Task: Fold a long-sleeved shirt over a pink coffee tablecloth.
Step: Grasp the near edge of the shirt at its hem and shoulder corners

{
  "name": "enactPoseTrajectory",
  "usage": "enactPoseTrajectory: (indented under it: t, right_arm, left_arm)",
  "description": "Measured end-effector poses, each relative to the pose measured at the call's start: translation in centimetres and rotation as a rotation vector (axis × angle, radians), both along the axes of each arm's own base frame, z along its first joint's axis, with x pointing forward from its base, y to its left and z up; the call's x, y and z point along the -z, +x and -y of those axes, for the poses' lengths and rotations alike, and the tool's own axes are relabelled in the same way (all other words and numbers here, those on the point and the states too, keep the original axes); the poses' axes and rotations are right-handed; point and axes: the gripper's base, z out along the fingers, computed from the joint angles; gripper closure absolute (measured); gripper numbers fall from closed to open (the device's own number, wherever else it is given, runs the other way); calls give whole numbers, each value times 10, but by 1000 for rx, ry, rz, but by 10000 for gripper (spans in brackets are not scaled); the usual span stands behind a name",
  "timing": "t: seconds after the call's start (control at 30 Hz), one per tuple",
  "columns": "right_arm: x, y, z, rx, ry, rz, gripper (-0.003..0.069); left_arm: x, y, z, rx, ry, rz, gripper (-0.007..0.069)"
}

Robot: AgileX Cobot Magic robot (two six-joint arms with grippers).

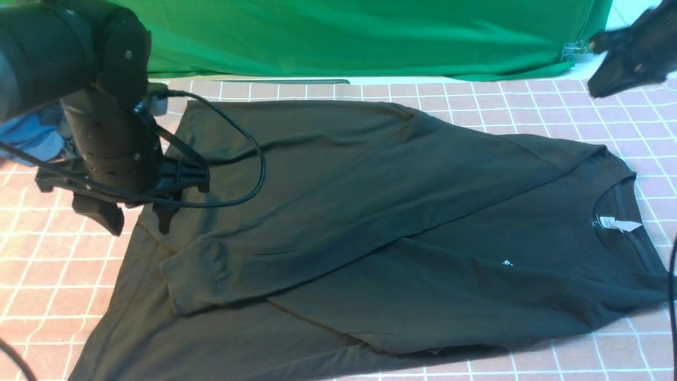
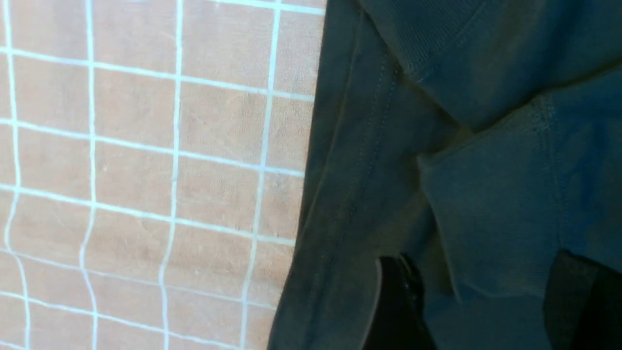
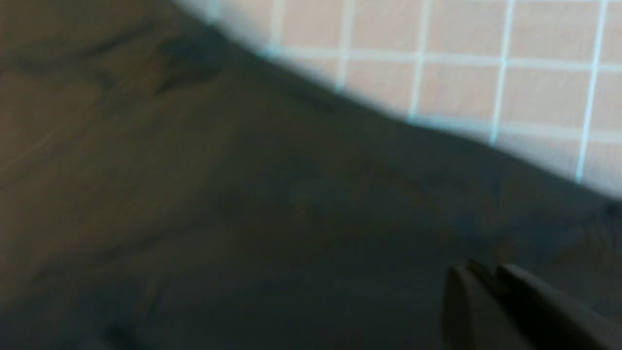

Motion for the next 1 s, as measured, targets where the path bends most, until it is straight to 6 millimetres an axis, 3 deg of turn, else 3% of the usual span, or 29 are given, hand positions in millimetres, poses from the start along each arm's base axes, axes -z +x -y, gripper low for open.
enactPoseTrajectory:
  t: [0.07, 0.1, 0.2, 0.33, 0.43, 0.57, 0.67, 0.8, 0.83, 0.9, 1.0]
  right_arm:
    - [-18, -17, -2, -15, -8, 7, 622]
    - [-19, -18, -3, -18, -9, 8, 622]
    - [-25, -52, -7, -34, -13, -24, 622]
    - [-14, -86, -12, -47, -14, -77, 622]
    - [-2, -108, -20, -47, -23, -74, 622]
    - [9, -120, -28, -51, -28, -69, 620]
    - [14, -121, -33, -60, -32, -67, 619]
    - [15, -121, -43, -94, -36, -59, 617]
    - [15, -121, -44, -96, -37, -58, 617]
    - [15, -122, -50, -126, -41, -52, 615]
    - [14, -122, -55, -146, -44, -48, 614]
  left_arm:
    - [4, -15, -3, -31, -4, -19, 310]
    - [5, -17, -3, -34, -4, -22, 316]
    - [24, -51, -12, -108, -11, -98, 456]
    - [48, -72, -26, -228, -105, -121, 587]
    - [60, -77, -51, -347, -134, -119, 611]
    - [62, -78, -72, -417, -146, -109, 609]
    - [66, -81, -77, -363, -141, -116, 583]
    - [80, -85, -77, -279, -141, -79, 433]
    - [81, -86, -77, -275, -141, -77, 433]
    - [91, -89, -77, -240, -141, -77, 303]
    - [99, -91, -76, -230, -142, -78, 174]
